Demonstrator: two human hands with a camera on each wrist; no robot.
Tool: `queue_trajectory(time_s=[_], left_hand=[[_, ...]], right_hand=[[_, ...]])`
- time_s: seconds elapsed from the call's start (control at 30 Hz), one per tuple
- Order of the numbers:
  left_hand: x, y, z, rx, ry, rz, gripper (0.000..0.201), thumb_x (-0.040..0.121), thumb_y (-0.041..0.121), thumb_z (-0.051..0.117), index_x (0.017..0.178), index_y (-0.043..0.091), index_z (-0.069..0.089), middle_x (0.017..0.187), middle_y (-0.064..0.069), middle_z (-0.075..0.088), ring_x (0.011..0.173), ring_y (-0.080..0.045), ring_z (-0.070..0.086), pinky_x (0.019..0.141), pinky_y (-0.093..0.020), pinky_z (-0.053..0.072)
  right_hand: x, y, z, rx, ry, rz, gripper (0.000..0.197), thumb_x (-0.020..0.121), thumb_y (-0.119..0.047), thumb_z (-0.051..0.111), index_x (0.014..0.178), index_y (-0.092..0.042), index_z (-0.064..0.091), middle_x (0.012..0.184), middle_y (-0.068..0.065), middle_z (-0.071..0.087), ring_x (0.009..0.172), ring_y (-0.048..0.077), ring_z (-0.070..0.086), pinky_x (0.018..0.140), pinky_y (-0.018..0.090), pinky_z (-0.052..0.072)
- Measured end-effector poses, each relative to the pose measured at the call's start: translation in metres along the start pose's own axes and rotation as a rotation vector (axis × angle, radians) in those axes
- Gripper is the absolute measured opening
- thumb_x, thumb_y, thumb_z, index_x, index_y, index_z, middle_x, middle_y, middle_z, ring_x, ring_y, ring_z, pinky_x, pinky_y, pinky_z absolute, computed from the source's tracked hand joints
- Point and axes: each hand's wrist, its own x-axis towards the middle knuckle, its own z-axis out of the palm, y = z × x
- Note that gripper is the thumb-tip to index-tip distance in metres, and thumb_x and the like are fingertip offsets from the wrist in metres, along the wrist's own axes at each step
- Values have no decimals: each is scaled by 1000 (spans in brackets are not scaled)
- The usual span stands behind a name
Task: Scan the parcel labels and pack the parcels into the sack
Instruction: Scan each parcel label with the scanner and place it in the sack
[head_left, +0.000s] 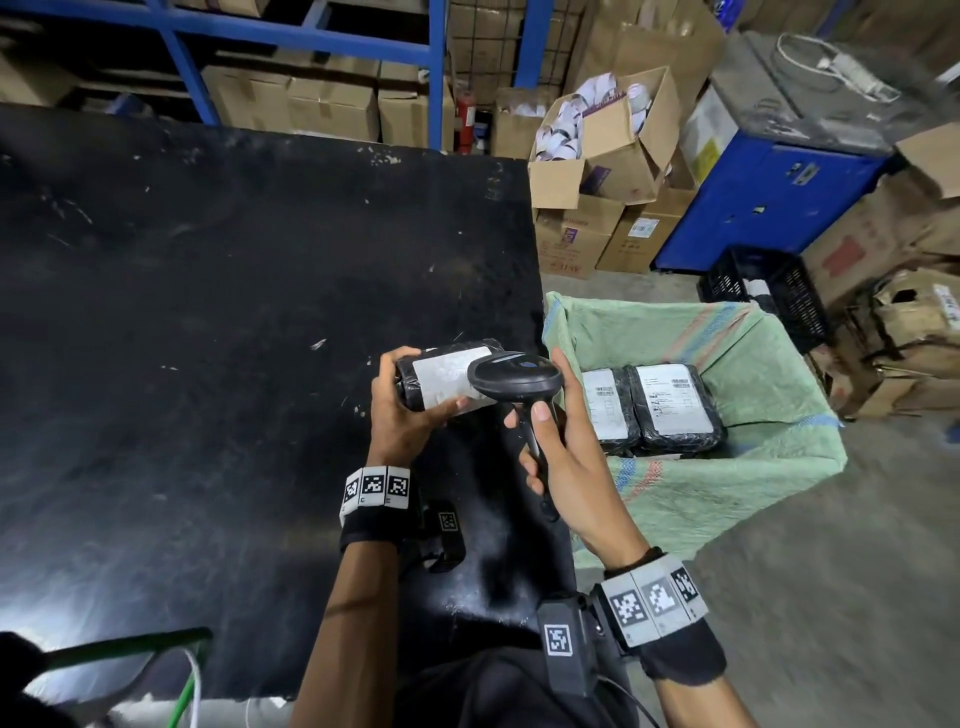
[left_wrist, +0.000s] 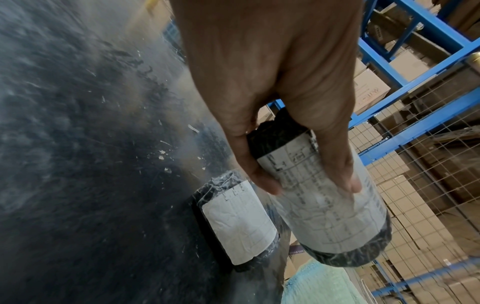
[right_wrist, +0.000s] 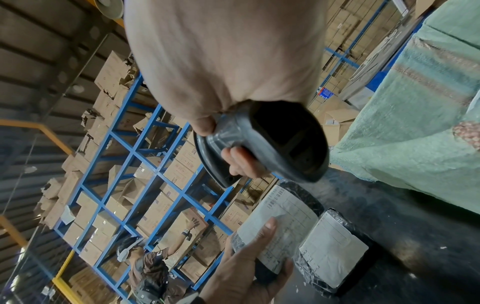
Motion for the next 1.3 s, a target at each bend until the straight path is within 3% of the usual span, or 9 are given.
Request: queue_trajectory(time_s=[0.2,0.47,0.63,0.8,1.0,1.07,1.13,1.2,1.3], left_hand=[[-1,4,0,4,10,-3,77,53,29,101,115,33,55,106,4,69,89,-24,70,58,-49,61],[-2,2,-2,27,27,-28,75,51,30,101,110,36,56,115,-3,68,91,-24,69,55,-56,61],[-1,-6,-10,91,64,-35,77,50,37,103,111,34,57,108,7,71,95,-32,72,60,-61,61],[1,-25,-32,268,139,-70,85,47,59,101,116,38,56,113,-2,69,106,-40,66,79,-64,59],[1,-23,-50,343,235,-57,78,50,58,98,112,45,53,117,-2,68,111,-39,63,90,-60,56],[2,-21,-53,360,245,-58,77,50,55,98,112,45,53,115,-1,68,110,-38,63,89,-59,56],[2,-20,-53,364,247,-67,78,49,56,98,112,46,53,114,-1,68,110,-37,63,89,-59,56],[1,-19,-53,363,245,-81,79,49,58,98,112,46,53,115,-2,68,111,-36,63,89,-59,56],[0,-17,-51,364,238,-103,81,48,60,98,114,43,53,116,-4,67,111,-34,64,90,-58,57]], right_hand=[[1,1,1,-17,6,-6,55,106,-32,38,148,-59,14,101,3,59,70,25,37,50,25,36],[3,7,3,-90,37,-39,56,105,-33,40,147,-61,15,116,0,60,67,22,42,52,28,40],[5,28,1,-131,46,-21,56,104,-34,43,148,-60,18,78,-2,55,61,24,44,51,32,39],[4,68,-2,-217,45,31,56,104,-36,45,148,-58,19,88,25,55,58,23,45,47,26,40],[4,145,-7,-415,-32,170,58,100,-46,46,147,-59,15,58,2,53,50,20,54,55,43,52],[6,165,-5,-410,-43,199,58,100,-44,47,148,-55,17,73,1,66,50,15,58,58,46,56],[10,173,0,-385,-36,218,56,101,-40,48,149,-51,19,101,2,72,53,8,62,63,36,59],[16,174,5,-385,-42,240,59,102,-35,48,151,-43,16,105,3,72,57,7,66,67,25,58],[28,175,18,-366,-38,250,62,102,-34,48,155,-34,16,106,-1,71,70,15,73,81,38,60]])
